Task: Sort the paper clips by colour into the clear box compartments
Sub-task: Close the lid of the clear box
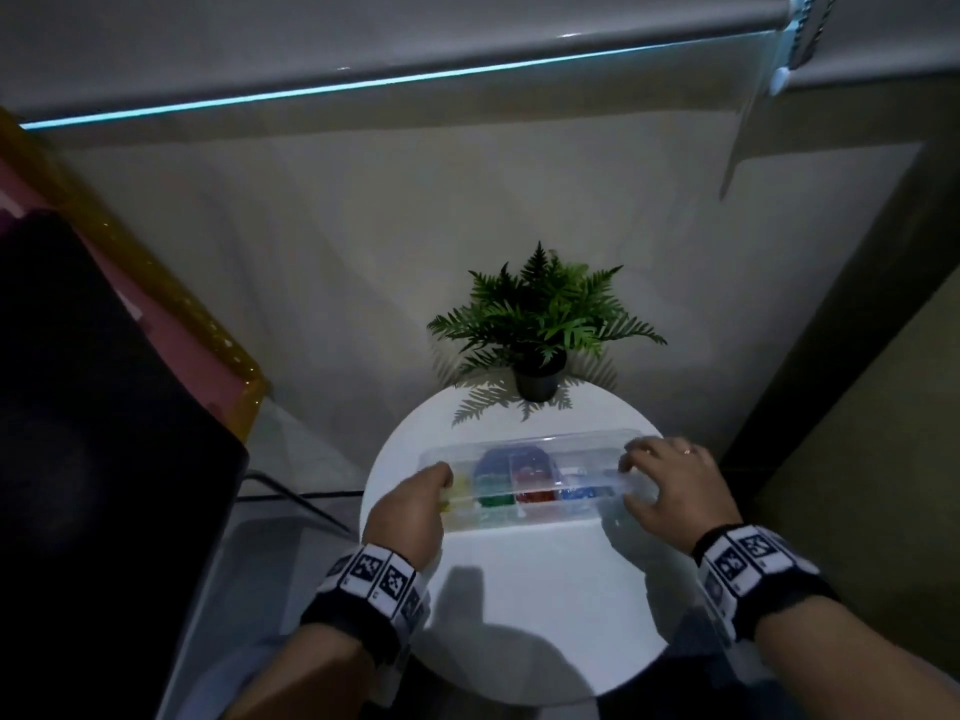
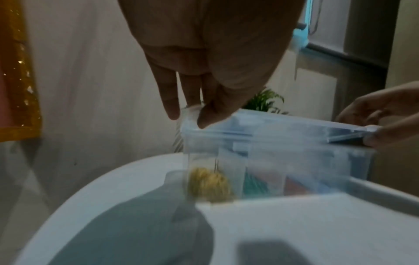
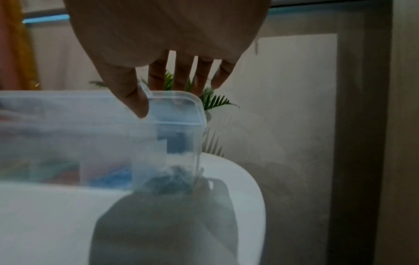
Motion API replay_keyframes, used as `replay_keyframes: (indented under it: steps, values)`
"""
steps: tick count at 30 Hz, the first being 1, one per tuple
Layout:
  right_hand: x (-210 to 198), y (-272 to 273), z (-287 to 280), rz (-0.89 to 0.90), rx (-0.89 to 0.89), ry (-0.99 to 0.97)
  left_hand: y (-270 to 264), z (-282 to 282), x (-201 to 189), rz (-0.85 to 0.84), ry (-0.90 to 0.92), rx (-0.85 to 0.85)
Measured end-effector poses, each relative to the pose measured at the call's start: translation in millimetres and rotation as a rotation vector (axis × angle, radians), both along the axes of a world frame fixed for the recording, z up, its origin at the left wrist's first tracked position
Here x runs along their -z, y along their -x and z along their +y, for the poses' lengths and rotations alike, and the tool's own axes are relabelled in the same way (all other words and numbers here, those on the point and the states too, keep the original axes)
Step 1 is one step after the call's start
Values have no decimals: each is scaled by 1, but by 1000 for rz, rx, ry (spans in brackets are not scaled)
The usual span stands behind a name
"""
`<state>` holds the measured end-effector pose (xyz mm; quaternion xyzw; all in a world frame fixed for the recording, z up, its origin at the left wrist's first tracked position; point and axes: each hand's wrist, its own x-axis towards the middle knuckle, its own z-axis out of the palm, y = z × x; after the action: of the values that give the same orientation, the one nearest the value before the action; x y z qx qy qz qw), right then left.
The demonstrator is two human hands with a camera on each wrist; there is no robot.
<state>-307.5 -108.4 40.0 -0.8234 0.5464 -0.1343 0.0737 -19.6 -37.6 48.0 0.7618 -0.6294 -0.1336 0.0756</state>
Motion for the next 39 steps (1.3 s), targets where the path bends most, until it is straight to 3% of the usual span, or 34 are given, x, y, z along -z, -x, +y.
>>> replay_keyframes:
  steps: [2,6,12,15,24,33,39]
  values:
    - [10,-2,8,16,-31,-105,2,10,14,44,-39,7]
    - [15,-9,10,18,17,-260,5,9,29,-110,-36,118]
    - [5,-4,-5,114,-78,-357,4,-12,14,-274,-91,231]
    - [3,-3,-9,171,-118,-365,8,-19,8,-375,-103,283]
    - [2,-12,-16,253,-113,-362,16,-18,13,-413,-143,318]
    - [14,-15,-7,78,67,-345,27,-16,6,-494,-256,329]
    - [15,-19,-4,119,34,-309,27,-19,8,-512,-241,302]
